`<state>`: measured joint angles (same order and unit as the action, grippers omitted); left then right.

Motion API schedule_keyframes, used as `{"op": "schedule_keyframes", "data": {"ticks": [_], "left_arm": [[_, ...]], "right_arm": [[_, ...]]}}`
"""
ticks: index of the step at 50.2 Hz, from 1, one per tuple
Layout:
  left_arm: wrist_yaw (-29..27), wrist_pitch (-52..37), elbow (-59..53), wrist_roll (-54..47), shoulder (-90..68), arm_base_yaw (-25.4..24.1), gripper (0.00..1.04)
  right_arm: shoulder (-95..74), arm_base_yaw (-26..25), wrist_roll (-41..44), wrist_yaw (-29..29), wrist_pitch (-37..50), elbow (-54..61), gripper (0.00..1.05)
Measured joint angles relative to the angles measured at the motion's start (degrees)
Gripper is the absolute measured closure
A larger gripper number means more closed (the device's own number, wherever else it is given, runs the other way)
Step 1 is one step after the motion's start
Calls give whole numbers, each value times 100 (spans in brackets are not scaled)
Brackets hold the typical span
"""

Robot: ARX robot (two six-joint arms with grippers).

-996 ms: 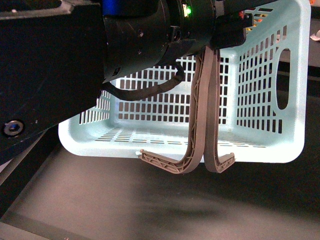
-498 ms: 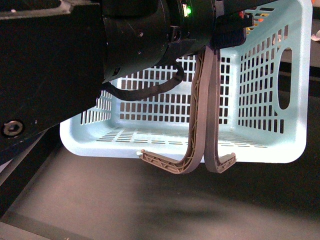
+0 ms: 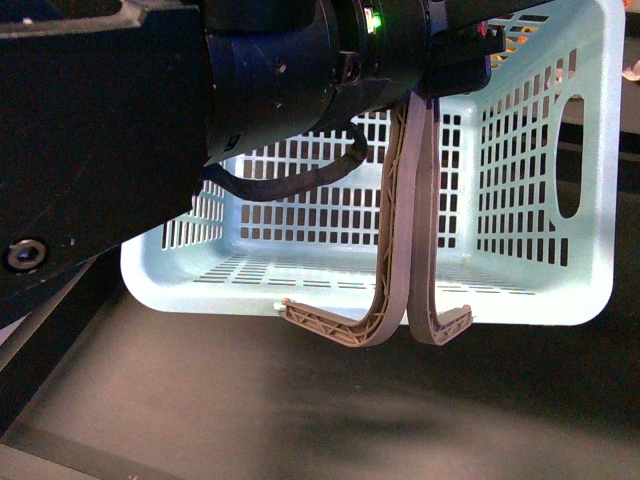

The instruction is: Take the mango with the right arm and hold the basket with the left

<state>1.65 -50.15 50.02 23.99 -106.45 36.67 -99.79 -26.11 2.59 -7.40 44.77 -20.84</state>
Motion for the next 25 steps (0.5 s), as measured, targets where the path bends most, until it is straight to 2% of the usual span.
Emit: {"op": "schedule_keyframes", "data": {"ticks": [13, 25], "left_arm": [[-4, 0, 0, 0, 0, 0, 98], [-11, 0, 0, 0, 0, 0, 98]], "right_arm": [[-2216, -527, 59, 378, 1113, -579, 8], [-3620, -778, 79, 592, 1270, -1276, 8]]}}
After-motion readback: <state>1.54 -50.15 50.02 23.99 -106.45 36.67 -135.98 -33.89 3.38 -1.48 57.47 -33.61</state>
